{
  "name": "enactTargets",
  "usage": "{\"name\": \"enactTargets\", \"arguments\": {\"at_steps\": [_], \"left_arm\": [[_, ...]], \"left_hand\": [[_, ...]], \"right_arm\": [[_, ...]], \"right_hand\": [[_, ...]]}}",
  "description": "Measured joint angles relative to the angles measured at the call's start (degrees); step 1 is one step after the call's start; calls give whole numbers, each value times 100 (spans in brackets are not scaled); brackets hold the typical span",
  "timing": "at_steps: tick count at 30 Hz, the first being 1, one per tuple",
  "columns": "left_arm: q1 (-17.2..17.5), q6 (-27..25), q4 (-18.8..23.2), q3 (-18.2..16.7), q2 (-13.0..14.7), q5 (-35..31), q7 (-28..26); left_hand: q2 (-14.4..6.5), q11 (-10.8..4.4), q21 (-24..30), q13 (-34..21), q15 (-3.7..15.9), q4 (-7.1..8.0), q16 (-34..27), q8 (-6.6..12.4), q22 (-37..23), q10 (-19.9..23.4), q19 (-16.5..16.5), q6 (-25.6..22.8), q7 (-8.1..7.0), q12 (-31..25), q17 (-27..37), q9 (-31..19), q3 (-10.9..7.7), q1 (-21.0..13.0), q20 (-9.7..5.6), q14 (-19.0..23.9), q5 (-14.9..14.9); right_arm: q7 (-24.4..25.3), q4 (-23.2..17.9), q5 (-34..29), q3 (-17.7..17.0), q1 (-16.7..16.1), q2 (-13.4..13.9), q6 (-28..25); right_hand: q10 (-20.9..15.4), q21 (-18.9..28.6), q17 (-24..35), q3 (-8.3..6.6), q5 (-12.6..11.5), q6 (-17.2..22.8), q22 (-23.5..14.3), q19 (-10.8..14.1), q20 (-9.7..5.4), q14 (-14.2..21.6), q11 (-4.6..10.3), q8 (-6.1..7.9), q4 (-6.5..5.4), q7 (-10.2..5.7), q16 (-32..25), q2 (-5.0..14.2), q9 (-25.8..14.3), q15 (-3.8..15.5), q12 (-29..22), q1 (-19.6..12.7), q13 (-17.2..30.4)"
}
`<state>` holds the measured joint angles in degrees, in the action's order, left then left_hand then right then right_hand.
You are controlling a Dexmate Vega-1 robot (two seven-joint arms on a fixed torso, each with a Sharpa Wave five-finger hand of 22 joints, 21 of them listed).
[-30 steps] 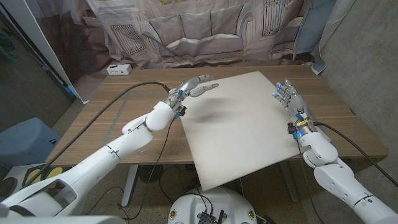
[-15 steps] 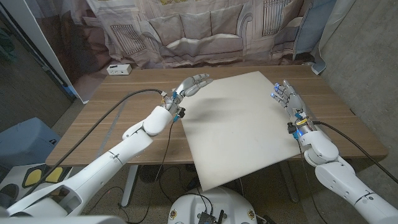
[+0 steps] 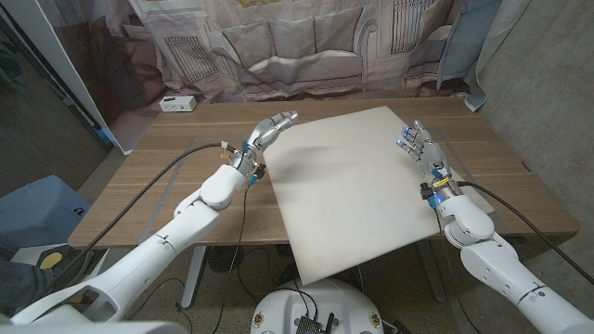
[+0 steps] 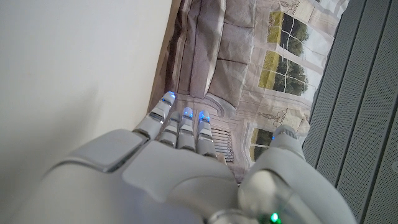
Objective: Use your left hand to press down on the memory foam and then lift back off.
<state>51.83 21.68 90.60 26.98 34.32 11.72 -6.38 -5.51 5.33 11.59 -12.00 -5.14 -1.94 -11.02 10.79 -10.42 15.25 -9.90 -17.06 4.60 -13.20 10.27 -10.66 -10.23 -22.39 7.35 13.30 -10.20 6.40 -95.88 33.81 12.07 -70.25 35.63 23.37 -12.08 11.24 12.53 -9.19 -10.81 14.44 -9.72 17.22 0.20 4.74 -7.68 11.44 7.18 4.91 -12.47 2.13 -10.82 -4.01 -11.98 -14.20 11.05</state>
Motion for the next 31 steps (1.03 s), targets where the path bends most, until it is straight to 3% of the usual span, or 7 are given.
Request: {"name": "enactTargets", "arguments": {"at_steps": [15,31], "left_arm": [[369,123,-62,-331,-33,530,-186],[374,186,-244,-405,-76,713,-145]], "left_hand": [[0,31,0,29,-29,4,0,0,0,-31,47,20,20,0,0,0,42,60,11,-31,0],[0,30,0,28,-29,22,0,0,0,-31,47,19,21,0,0,0,61,121,11,-31,0]], "right_arm": [[-224,360,69,279,436,-136,-13],[-219,500,84,379,575,-187,-43]], "right_hand": [[0,0,0,0,0,-32,0,0,0,8,0,-23,0,-32,0,0,0,-8,0,0,0],[0,0,0,21,0,-32,0,30,31,7,0,-23,20,-32,0,0,1,-8,0,0,0]]}}
